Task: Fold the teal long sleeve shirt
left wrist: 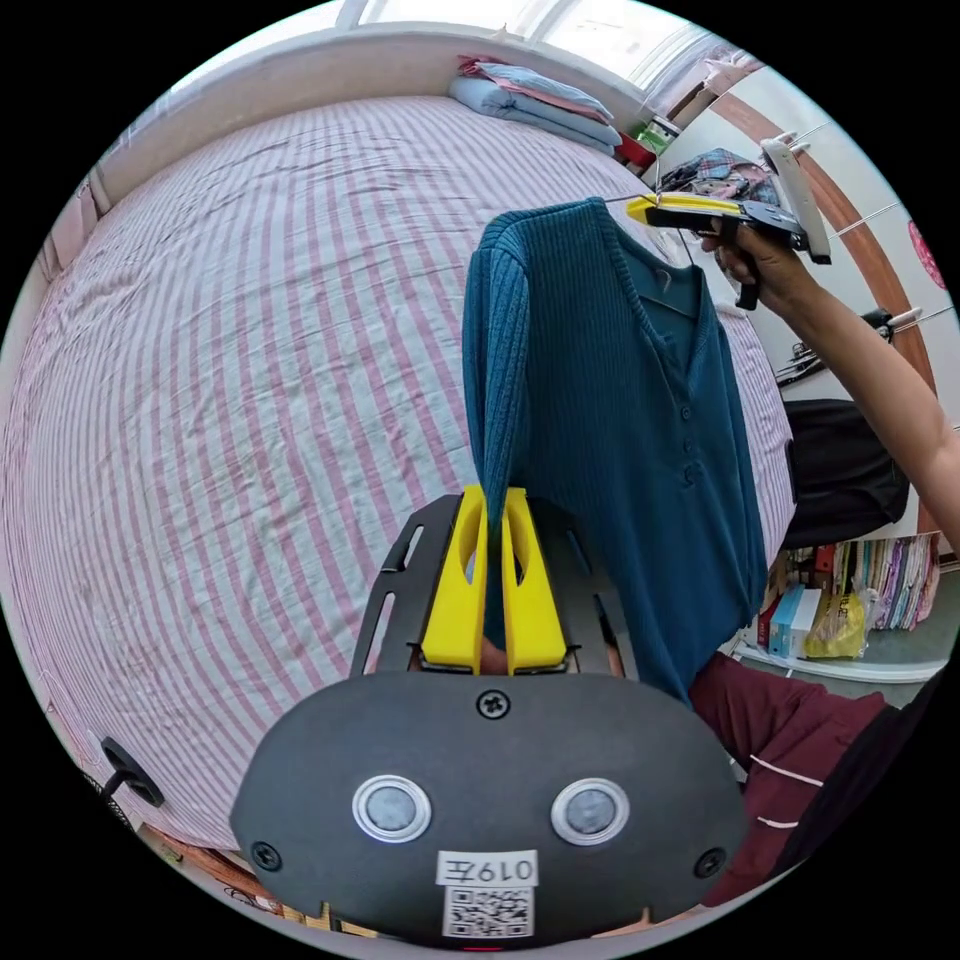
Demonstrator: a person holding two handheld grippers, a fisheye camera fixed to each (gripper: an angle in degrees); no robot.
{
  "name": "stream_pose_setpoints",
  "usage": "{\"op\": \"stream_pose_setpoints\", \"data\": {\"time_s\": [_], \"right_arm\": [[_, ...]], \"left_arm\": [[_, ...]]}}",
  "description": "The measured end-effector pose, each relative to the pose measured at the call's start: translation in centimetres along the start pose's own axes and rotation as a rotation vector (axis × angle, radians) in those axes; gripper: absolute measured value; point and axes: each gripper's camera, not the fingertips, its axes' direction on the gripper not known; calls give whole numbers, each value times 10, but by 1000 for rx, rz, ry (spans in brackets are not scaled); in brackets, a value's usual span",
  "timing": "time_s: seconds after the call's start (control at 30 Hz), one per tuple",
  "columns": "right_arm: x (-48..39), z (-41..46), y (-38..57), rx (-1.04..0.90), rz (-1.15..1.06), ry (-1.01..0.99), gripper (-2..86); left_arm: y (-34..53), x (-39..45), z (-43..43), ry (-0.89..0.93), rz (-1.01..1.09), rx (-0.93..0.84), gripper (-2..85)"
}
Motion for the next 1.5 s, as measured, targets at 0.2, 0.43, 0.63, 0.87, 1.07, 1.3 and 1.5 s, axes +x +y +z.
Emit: {"op": "stream_pose_setpoints", "data": {"time_s": [0.2,0.43,0.63,0.87,1.07,1.3,1.5], "right_arm": [[-26,28,-50,-41,-107,-32,1],[-46,67,-39,-65,-107,-9,-4],[-53,73,-48,-30,-151,21,-3],[-60,93,-59,-12,-159,48,2],[-52,108,-62,-19,-139,45,5],[-25,123,-46,-68,-23,49,8],[13,137,-9,-151,149,31,10]], "left_arm": [[-14,-12,41,3,-57,-54,33],[-2,-23,50,23,-143,52,58],[-38,-1,46,-78,-118,188,130],[-103,33,97,-122,-34,164,40],[-105,22,140,-175,-139,48,11],[-100,22,140,-115,-171,23,7],[-88,28,129,-92,-181,14,6]]}}
